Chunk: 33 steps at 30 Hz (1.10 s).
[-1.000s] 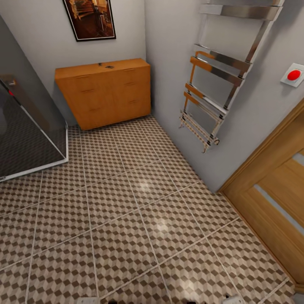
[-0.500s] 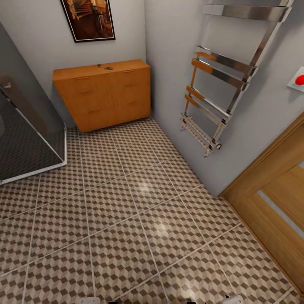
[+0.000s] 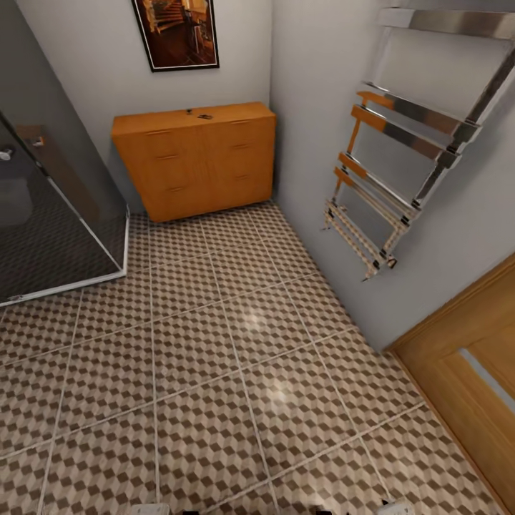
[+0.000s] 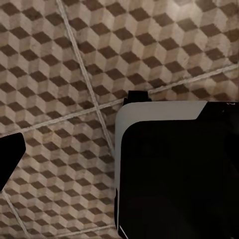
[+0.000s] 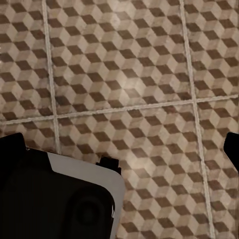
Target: Take the four mousetraps from the cabinet in the bathroom and place them on the bathroom floor. Make sure all four end up on the same floor surface, and ensure that at least two of them are either under or directly next to the same bathroom sink.
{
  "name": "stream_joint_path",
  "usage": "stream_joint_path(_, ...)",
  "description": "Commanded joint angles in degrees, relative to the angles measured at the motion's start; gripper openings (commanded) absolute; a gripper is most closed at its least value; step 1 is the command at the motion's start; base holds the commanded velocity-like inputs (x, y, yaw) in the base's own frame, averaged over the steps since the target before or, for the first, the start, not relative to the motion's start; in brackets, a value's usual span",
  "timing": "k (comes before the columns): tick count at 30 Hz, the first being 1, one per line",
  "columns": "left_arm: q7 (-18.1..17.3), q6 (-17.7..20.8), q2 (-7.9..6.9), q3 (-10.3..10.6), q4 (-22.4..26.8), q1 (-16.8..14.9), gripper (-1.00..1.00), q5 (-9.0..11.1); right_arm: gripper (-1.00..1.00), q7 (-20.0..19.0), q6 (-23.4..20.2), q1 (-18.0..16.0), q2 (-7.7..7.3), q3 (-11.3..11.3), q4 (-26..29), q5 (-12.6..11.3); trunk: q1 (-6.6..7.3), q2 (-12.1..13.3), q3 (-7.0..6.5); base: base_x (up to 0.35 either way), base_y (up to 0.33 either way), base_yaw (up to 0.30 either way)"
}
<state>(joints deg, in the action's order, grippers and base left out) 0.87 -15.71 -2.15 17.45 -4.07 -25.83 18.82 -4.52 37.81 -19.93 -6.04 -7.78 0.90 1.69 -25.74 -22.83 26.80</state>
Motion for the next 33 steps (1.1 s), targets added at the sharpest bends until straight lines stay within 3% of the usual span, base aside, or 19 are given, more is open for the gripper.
stream_joint_path(1, 0.1, -0.4, 0.04, 0.5, -0.2, -0.1, 1.0, 0.3, 1.0, 0.0, 0.2, 0.0, -0.02, 0.0, 0.0, 0.2, -0.04, -0.1, 0.07, 0.15, -0.1, 0.275)
stream_joint_path(13, 0.1, -0.4, 0.04, 0.5, -0.2, -0.1, 1.0, 0.3, 1.0, 0.0, 0.2, 0.0, -0.02, 0.0, 0.0, 0.2, -0.04, -0.1, 0.07, 0.15, -0.103, 0.238)
stream_joint_path(33, 0.1, -0.4, 0.07, 0.5, -0.2, -0.1, 1.0, 0.3, 1.0, 0.0, 0.2, 0.0, -0.02, 0.0, 0.0, 0.2, -0.04, -0.1, 0.07, 0.149, -0.105, 0.011)
